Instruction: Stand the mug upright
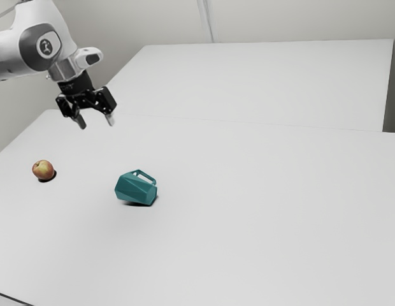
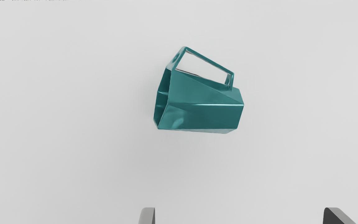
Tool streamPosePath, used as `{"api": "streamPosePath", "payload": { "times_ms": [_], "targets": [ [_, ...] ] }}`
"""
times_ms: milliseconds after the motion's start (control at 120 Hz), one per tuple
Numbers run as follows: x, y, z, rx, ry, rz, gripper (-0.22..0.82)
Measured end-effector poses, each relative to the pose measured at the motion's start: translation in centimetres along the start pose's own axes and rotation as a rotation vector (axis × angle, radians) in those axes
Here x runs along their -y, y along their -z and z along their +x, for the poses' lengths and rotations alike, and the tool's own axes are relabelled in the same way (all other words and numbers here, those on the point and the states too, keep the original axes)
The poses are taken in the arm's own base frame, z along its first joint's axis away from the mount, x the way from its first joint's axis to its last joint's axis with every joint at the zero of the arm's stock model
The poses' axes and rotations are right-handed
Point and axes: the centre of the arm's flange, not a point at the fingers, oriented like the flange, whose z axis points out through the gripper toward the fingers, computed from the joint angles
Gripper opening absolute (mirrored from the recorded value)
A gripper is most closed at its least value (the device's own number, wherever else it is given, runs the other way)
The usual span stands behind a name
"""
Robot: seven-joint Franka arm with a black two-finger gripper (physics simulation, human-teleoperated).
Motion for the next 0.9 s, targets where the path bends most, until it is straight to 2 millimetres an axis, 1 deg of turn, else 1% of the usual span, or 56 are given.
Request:
{"api": "streamPosePath", "payload": {
  "times_ms": [58, 133, 358, 500, 642, 683, 758, 900],
  "targets": [
    [0.8, -0.3, 0.1, -0.009, 0.009, -0.032, 0.59],
    [2.1, -1.4, 0.3, -0.012, 0.023, -0.080, 0.59],
    [7.4, -3.3, 0.7, -0.039, 0.070, -0.234, 0.59],
    [10.7, -6.2, 0.7, -0.038, 0.092, -0.372, 0.59],
    [14.0, -10.7, 0.4, -0.050, 0.118, -0.504, 0.59],
    [14.8, -11.7, 0.4, -0.064, 0.120, -0.539, 0.59],
    [15.4, -13.3, 0.6, -0.091, 0.104, -0.595, 0.59],
    [14.2, -16.1, 1.2, -0.137, 0.035, -0.697, 0.59]
  ]
}}
